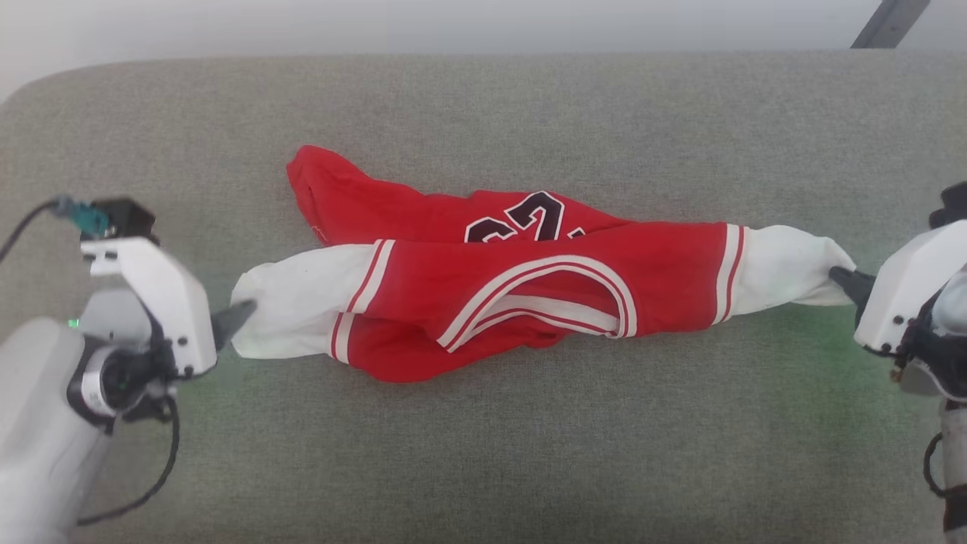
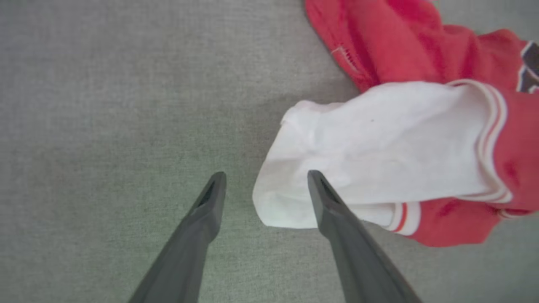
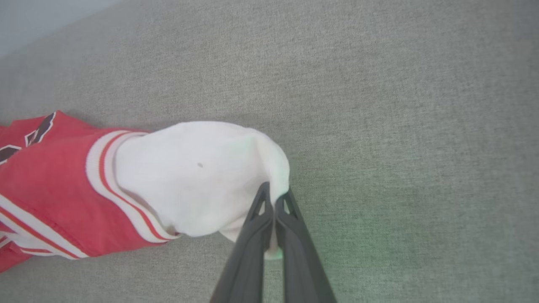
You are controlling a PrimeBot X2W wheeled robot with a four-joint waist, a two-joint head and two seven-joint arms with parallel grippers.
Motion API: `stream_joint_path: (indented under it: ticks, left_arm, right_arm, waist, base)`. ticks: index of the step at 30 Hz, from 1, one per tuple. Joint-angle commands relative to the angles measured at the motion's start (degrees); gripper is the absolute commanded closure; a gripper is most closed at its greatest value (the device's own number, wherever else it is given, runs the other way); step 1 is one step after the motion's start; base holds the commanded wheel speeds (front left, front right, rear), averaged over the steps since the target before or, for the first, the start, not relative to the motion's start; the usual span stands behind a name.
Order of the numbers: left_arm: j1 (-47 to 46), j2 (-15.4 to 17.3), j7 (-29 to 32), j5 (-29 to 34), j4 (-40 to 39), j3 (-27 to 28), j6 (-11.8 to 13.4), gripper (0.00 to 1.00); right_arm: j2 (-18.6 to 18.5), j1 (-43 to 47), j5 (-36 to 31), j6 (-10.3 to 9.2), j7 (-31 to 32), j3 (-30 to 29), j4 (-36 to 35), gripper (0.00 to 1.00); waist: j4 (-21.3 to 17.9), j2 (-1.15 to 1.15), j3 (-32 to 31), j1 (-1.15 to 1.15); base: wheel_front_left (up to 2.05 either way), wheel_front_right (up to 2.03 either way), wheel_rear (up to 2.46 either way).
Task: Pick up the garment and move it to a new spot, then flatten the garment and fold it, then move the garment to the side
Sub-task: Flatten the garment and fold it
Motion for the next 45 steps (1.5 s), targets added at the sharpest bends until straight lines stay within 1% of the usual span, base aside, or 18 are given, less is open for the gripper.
stream_joint_path:
  ticks: [1, 3, 5, 6, 7, 8, 9, 10, 11, 18, 22, 24, 28, 31, 37, 38, 39, 45]
  left_arm:
    - [-1.32, 0.29, 0.88, 0.43, -1.29, -0.33, 0.37, 0.00]
    - [-2.46, 0.39, 1.91, 0.81, -2.91, -0.66, 1.05, 0.00]
    - [-3.62, 0.05, 3.03, 0.84, -4.65, -0.98, 1.51, 0.00]
    - [-4.14, -0.18, 3.55, 0.76, -5.35, -1.09, 1.73, 0.00]
    - [-4.68, -0.36, 4.16, 0.90, -6.04, -1.38, 2.03, 0.00]
    - [-5.13, -0.59, 4.84, 1.00, -6.72, -1.63, 2.36, 0.00]
    - [-5.63, -0.89, 5.58, 1.03, -7.34, -2.01, 2.44, 0.00]
    - [-6.14, -1.19, 6.22, 1.25, -8.00, -2.44, 2.72, 0.00]
    - [-6.63, -1.45, 6.92, 1.38, -8.36, -2.88, 3.06, 0.00]
    - [-8.98, -3.09, 12.30, 2.35, -9.17, -6.13, 4.82, 0.00]
    - [-9.91, -3.30, 14.01, 3.02, -8.92, -7.11, 5.85, 0.00]
    - [-10.34, -3.96, 14.17, 3.33, -8.92, -7.53, 6.33, 0.00]
    - [-10.63, -4.24, 15.02, 3.64, -8.12, -8.54, 6.77, 0.00]
    - [-10.66, -5.05, 14.95, 2.97, -7.61, -8.27, 7.24, 0.00]
    - [-10.41, -5.84, 16.29, 2.50, -5.40, -9.07, 7.69, 0.00]
    - [-10.26, -5.81, 16.68, 2.50, -4.95, -9.48, 7.57, 0.23]
    - [-10.35, -5.79, 16.58, 2.83, -4.76, -9.64, 7.05, 1.00]
    - [-10.04, -6.71, 15.45, 1.42, -4.11, -8.51, 6.32, 1.00]
  right_arm:
    - [-0.22, 0.90, 0.38, -0.04, -0.78, 0.38, -0.27, 1.00]
    - [-0.18, 1.58, 0.58, -0.04, -1.21, 0.94, 0.01, 1.00]
    - [-0.31, 1.90, 0.35, -0.04, -1.34, 1.76, 0.52, 0.90]
    - [-0.37, 1.86, 0.38, -0.04, -1.56, 1.93, 0.72, 0.80]
    - [-0.35, 1.78, 0.42, -0.04, -1.69, 2.12, 0.91, 0.62]
    - [-0.41, 1.79, 0.12, -0.04, -1.51, 2.72, 1.26, 0.55]
    - [-0.48, 1.74, -0.05, -0.04, -1.53, 3.19, 1.52, 0.38]
    - [-0.41, 1.53, -0.03, -0.04, -1.80, 3.46, 1.67, 0.04]
    - [-0.29, 1.19, 0.01, -0.04, -2.05, 3.73, 1.80, 0.00]
    - [-0.31, -0.61, -0.13, -0.04, -3.35, 6.20, 2.35, 0.00]
    - [-0.28, -1.23, 0.45, -0.04, -4.16, 6.55, 1.21, 0.00]
    - [-0.46, -1.20, 0.50, -0.04, -4.59, 6.60, 0.26, 0.00]
    - [-0.11, -0.12, 1.17, -0.04, -5.12, 6.30, -2.96, 0.00]
    - [0.30, 0.59, 1.42, -0.04, -5.10, 6.04, -4.91, 0.00]
    - [1.83, 2.77, 1.94, -0.04, -4.71, 5.24, -11.31, 0.00]
    - [2.14, 3.25, 1.94, -0.04, -4.60, 5.10, -12.21, 0.00]
    - [2.45, 3.64, 1.94, -0.04, -4.48, 4.96, -13.06, 0.00]
    - [4.19, 6.56, 1.82, -0.04, -4.51, 3.64, -16.70, 0.00]
  waist:
    - [0.06, 0.00, -0.17, 0.00]
    - [0.09, 0.00, -0.31, 0.00]
    - [0.08, 0.00, -0.38, 0.00]
    - [0.06, 0.00, -0.38, 0.00]
    - [0.02, 0.00, -0.38, 0.00]
    - [-0.04, 0.00, -0.37, 0.00]
    - [-0.11, 0.00, -0.34, 0.00]
    - [-0.19, 0.00, -0.28, 0.00]
    - [-0.28, 0.00, -0.21, 0.00]
    - [-1.36, 0.00, 0.88, 0.00]
    - [-2.02, 0.00, 1.53, 0.00]
    - [-2.27, 0.00, 1.74, 0.00]
    - [-2.85, 0.00, 2.07, 0.00]
    - [-3.19, 0.00, 2.22, 0.00]
    - [-4.23, 0.00, 2.72, 0.00]
    - [-4.37, 0.00, 2.78, 0.00]
    - [-4.51, 0.00, 2.84, 0.00]
    - [-4.83, 0.00, 2.26, 0.00]
  base:
    - [0.00, 0.00, 0.00]
    - [0.00, 0.00, 0.00]
    - [0.00, 0.00, 0.00]
    - [0.00, 0.00, 0.00]
    - [0.00, 0.00, 0.00]
    - [0.00, 0.00, 0.00]
    - [0.00, 0.00, 0.00]
    - [0.00, 0.00, 0.00]
    - [0.00, 0.00, 0.00]
    - [0.00, 0.00, 0.00]
    - [0.00, 0.00, 0.00]
    - [0.00, 0.00, 0.00]
    - [0.00, 0.00, 0.00]
    - [0.00, 0.00, 0.00]
    - [0.00, 0.00, 0.00]
    - [0.00, 0.00, 0.00]
    - [0.00, 0.00, 0.00]
    - [0.00, 0.00, 0.00]
